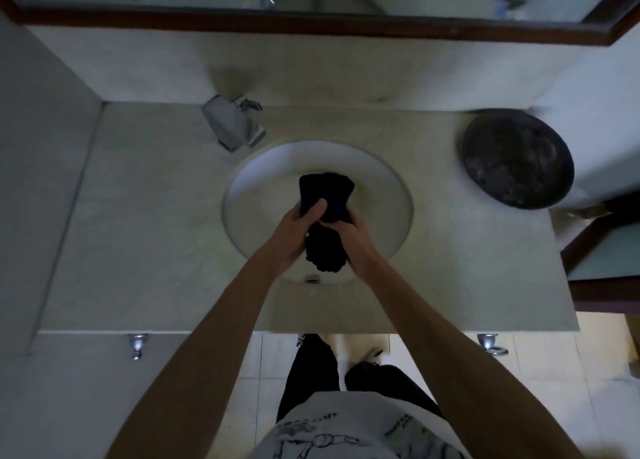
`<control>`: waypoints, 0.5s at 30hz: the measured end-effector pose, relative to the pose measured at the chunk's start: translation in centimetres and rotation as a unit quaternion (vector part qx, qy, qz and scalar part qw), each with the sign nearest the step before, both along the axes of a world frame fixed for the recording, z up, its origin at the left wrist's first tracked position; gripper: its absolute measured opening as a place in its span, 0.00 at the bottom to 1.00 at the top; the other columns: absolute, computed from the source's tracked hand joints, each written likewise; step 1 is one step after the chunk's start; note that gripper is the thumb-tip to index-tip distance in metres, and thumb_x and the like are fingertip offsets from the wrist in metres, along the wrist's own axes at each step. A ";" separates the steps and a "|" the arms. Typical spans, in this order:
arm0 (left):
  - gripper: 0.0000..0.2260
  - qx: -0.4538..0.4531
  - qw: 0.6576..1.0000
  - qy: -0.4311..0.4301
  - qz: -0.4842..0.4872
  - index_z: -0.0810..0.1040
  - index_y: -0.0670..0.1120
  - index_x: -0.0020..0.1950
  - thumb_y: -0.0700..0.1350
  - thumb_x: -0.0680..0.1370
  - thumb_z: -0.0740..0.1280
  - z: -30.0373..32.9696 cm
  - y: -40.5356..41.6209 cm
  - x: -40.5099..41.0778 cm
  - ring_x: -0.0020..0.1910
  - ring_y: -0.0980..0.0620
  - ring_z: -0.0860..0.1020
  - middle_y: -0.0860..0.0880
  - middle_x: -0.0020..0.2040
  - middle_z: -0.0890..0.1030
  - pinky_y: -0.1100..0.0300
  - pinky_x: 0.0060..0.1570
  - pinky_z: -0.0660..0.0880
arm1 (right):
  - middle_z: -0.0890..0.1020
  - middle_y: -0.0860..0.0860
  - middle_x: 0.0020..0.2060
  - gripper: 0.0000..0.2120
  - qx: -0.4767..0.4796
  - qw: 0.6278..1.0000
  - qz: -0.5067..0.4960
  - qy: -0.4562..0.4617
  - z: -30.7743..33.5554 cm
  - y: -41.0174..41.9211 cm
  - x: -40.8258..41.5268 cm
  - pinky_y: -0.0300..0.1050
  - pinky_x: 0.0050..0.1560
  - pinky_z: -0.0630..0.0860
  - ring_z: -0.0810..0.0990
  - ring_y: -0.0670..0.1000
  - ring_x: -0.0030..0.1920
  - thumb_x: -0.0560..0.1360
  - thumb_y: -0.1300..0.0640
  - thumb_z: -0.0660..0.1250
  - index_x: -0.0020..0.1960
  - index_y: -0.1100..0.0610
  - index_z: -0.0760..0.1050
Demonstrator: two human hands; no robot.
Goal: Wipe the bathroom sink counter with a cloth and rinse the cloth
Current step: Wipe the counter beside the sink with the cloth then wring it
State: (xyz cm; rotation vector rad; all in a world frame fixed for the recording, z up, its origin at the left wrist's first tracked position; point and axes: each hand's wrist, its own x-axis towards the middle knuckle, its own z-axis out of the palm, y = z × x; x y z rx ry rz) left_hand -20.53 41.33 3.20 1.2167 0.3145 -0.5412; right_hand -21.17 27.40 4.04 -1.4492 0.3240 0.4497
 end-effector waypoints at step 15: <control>0.11 0.183 0.980 -0.025 0.079 0.84 0.43 0.50 0.47 0.73 0.78 0.2 -3.5 2.9 0.46 0.49 0.86 0.44 0.47 0.87 0.46 0.47 0.84 | 0.80 0.51 0.55 0.17 -0.202 0.978 0.013 -0.054 -2.9 -4.9 3.8 0.47 0.50 0.80 0.81 0.52 0.54 0.77 0.55 0.66 0.66 0.56 0.71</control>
